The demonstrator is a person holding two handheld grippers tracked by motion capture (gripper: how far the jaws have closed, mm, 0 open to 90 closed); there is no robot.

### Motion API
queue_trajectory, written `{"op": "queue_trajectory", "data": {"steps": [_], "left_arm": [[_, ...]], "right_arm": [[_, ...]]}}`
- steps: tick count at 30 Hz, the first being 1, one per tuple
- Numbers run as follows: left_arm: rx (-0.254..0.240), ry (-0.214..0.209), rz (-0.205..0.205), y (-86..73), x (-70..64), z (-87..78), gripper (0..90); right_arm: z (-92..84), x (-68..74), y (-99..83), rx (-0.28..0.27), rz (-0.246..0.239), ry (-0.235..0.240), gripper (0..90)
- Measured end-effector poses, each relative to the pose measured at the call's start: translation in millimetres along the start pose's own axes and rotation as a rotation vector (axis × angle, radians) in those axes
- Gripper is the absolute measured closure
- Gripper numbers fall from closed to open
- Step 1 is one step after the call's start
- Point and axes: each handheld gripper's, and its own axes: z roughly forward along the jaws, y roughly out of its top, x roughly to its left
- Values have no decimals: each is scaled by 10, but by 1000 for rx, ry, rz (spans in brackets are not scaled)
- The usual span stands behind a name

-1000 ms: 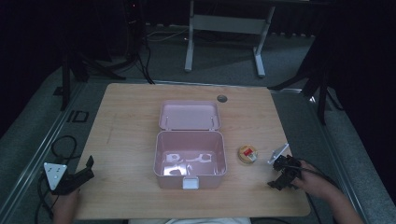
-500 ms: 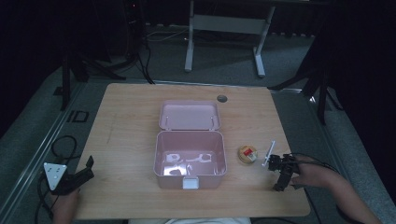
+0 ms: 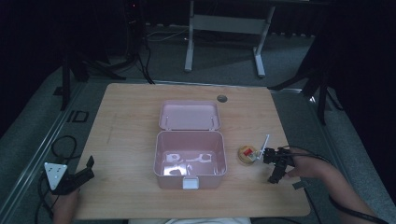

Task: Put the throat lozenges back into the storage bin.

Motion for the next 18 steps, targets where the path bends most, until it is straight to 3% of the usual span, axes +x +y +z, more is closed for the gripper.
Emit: {"op": "queue_trajectory", "data": {"steps": [7,18], "left_arm": [[-1,-3,-2,0,2,0,25],[-2,-9,-2,0,3,0,25]], "right_arm": [[-50,-106,208,-1,-14,-24,149],[-97,-240,548,-13,-96,-47,139]]}}
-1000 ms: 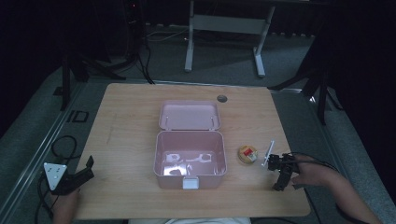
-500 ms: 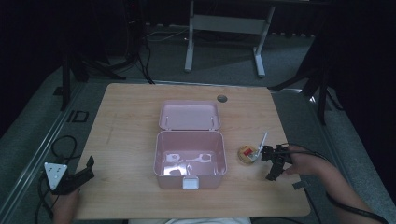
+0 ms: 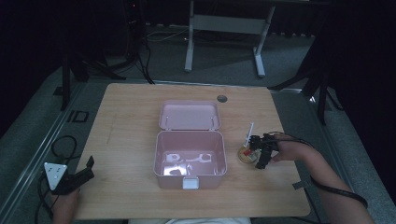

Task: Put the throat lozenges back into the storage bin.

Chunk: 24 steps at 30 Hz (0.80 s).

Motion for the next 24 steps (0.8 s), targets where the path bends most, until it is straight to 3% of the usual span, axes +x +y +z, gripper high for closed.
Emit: {"op": "queue_trajectory", "data": {"steps": [9,13,24], "left_arm": [[-1,-4,-1,-1,2,0,25],[-1,-5,-1,-1,2,0,25],[3,-6,2,0,2,1,26]], "right_arm": [[30,-89,257,7,-25,-7,139],[63,-109,342,7,-41,14,140],[197,-137,447,31,-47,26,148]]}}
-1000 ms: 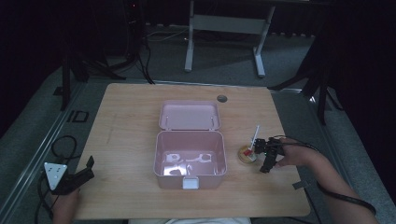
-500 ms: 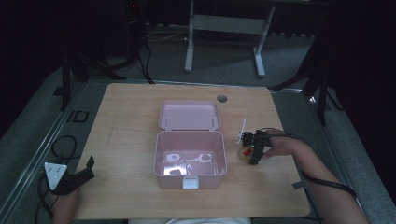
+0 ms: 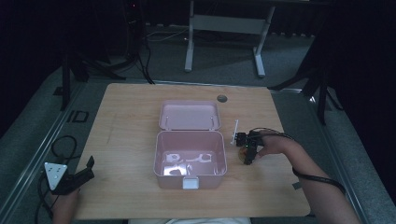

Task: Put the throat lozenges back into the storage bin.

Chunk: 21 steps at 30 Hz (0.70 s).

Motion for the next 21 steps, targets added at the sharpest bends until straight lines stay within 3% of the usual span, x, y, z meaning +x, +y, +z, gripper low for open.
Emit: {"op": "queue_trajectory", "data": {"steps": [9,17,21], "left_arm": [[1,-1,-2,0,0,1,25],[2,-2,-2,1,0,1,25],[2,-4,-1,1,0,1,25]], "right_arm": [[40,-6,29,25,-41,11,196],[-46,19,0,37,-78,14,198],[-122,72,-40,31,-119,11,198]]}}
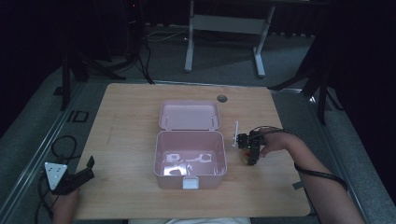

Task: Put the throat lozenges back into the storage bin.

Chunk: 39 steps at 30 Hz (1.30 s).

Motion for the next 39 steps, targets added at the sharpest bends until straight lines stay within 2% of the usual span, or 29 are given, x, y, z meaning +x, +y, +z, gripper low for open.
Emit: {"op": "queue_trajectory", "data": {"steps": [7,10,14,17,19,26,30,33,39], "left_arm": [[0,-1,1,0,-1,0,25],[1,0,1,1,-1,1,25],[1,0,1,1,-2,1,25],[2,0,1,1,-2,1,25],[2,1,1,1,-2,2,25],[2,1,-1,1,-2,3,25],[3,1,-1,1,0,3,25],[3,1,-1,1,0,3,25],[5,2,-2,2,0,3,25]], "right_arm": [[-68,123,-45,-2,-64,-3,198],[-105,188,-60,6,-87,-19,198],[-171,273,-73,23,-119,-15,198],[-241,332,-77,28,-128,-13,199],[-294,369,-79,25,-142,-27,199],[-496,428,-71,41,-87,-12,199],[-609,438,-68,38,-12,-5,199],[-688,468,-69,42,25,-3,198],[-817,505,-36,42,47,3,198]]}}
